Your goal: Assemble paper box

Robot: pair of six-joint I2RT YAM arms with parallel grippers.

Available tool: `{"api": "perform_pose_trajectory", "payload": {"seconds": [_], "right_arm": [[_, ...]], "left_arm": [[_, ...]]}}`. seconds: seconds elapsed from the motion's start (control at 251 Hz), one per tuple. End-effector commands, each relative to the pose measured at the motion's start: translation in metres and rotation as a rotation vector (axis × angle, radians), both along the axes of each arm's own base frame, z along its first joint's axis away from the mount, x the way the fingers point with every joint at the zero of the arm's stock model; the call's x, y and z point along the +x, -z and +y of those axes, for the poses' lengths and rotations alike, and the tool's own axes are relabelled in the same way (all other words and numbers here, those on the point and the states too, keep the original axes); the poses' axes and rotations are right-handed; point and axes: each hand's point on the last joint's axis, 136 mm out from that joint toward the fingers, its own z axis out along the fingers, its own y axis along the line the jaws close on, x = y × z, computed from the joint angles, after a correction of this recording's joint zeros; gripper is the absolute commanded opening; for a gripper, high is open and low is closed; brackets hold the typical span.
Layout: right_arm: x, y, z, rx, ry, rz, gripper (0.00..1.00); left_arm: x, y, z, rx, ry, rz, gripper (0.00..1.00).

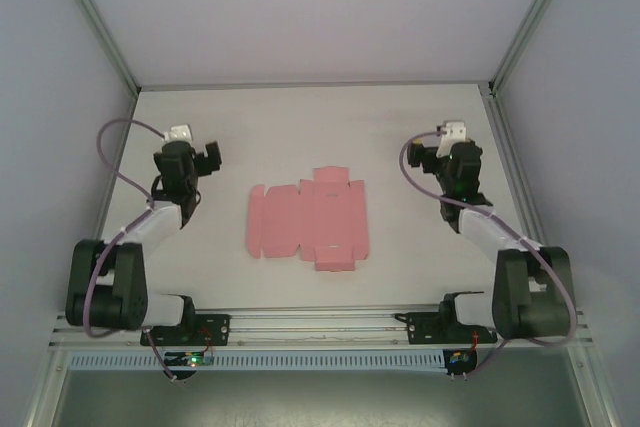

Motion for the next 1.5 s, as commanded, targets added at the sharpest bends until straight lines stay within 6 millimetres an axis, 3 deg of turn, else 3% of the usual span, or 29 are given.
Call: {"api": "perform_pose_trajectory", "payload": {"seconds": [0.0,0.068,0.243,0.367,0.455,0.555,0.674,0.858,1.061,1.185,1.345,1.492], "right_arm": [[-0.028,0.033,0.027,0.066,-0.034,0.309,0.98],[-0.037,0.031,0.054,0.162,-0.085,0.397,0.98],[-0.075,0.031,0.162,0.418,-0.433,0.598,0.85],[-0.095,0.052,0.217,0.483,-0.577,0.729,0.76],[-0.100,0.078,0.237,0.485,-0.617,0.818,0.74],[-0.093,0.112,0.237,0.443,-0.580,0.874,0.72],[-0.088,0.154,0.219,0.405,-0.490,0.939,0.70],[-0.105,0.206,0.193,0.389,-0.388,1.066,0.68],[-0.111,0.218,0.185,0.402,-0.377,1.072,0.67],[-0.113,0.219,0.182,0.399,-0.394,1.085,0.67],[-0.114,0.218,0.186,0.390,-0.436,1.083,0.67],[-0.111,0.220,0.184,0.381,-0.431,1.082,0.67]], "left_arm": [[-0.033,0.017,-0.025,-0.185,0.059,0.217,1.00],[-0.044,0.013,-0.048,-0.291,0.144,0.276,1.00],[-0.073,0.017,-0.094,-0.502,0.290,0.393,1.00],[-0.095,0.047,-0.109,-0.588,0.291,0.552,1.00],[-0.104,0.069,-0.124,-0.643,0.328,0.632,1.00],[-0.107,0.081,-0.137,-0.672,0.372,0.701,1.00],[-0.109,0.089,-0.147,-0.692,0.404,0.748,1.00],[-0.120,0.104,-0.161,-0.728,0.457,0.812,1.00],[-0.120,0.126,-0.169,-0.754,0.459,0.861,1.00],[-0.110,0.134,-0.173,-0.755,0.466,0.868,0.99],[-0.086,0.125,-0.194,-0.778,0.602,0.803,0.87],[-0.071,0.109,-0.204,-0.794,0.685,0.727,0.66]]}}
